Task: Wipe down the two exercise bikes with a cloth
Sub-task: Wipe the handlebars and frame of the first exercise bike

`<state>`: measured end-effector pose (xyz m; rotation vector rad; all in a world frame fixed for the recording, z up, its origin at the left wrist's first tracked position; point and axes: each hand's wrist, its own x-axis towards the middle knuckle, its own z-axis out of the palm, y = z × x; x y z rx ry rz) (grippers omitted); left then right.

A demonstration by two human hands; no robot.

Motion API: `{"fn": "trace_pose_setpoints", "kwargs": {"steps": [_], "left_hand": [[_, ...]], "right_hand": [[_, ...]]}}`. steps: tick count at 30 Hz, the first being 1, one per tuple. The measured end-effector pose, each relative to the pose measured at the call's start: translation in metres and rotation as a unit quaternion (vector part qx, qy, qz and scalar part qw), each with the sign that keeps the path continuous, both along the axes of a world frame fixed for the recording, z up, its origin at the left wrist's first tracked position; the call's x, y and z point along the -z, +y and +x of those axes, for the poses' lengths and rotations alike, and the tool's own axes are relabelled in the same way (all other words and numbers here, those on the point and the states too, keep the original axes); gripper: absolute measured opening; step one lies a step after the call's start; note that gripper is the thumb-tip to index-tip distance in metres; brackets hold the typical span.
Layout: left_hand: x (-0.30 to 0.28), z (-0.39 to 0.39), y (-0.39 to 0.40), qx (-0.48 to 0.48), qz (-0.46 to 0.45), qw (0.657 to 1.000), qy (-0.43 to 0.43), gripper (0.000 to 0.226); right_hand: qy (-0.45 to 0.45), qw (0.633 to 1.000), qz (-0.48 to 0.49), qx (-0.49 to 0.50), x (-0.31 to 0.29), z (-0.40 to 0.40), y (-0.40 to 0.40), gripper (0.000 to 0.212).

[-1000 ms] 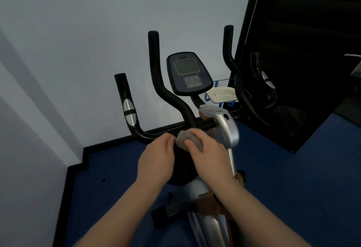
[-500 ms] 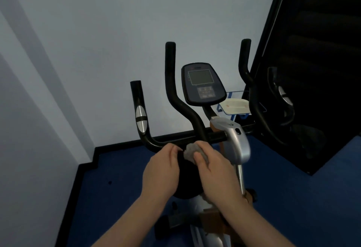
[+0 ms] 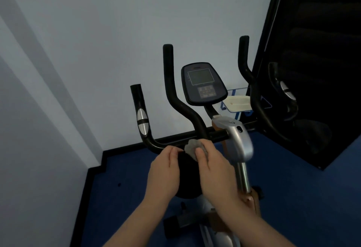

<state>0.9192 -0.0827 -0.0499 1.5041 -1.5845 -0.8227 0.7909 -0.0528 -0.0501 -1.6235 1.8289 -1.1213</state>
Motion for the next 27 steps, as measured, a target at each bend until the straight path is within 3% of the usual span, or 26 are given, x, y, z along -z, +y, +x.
{"fn": "trace_pose_setpoints", "kwargs": {"steps": [5,10,15,21,27], "left_hand": [[0.002,-0.001,-0.002,0.010,0.005,0.999,0.038,0.034],[0.006,0.001,-0.007,0.036,0.010,0.993,0.116,0.035],[0.008,0.006,-0.009,0.080,0.036,0.987,0.132,0.036],[0.007,0.009,-0.010,0.102,0.071,0.978,0.166,0.033],[0.009,0.011,-0.011,0.129,0.085,0.969,0.193,0.031]], "right_hand": [[-0.204,0.976,-0.053,0.054,0.024,0.018,0.033,0.029],[-0.236,0.962,-0.090,0.104,0.020,0.024,0.016,0.022],[-0.353,0.907,-0.072,0.220,0.046,0.061,0.040,0.031],[-0.284,0.904,-0.156,0.279,0.018,0.054,0.013,0.023],[-0.273,0.901,-0.151,0.303,0.032,0.073,0.026,0.030]]}}
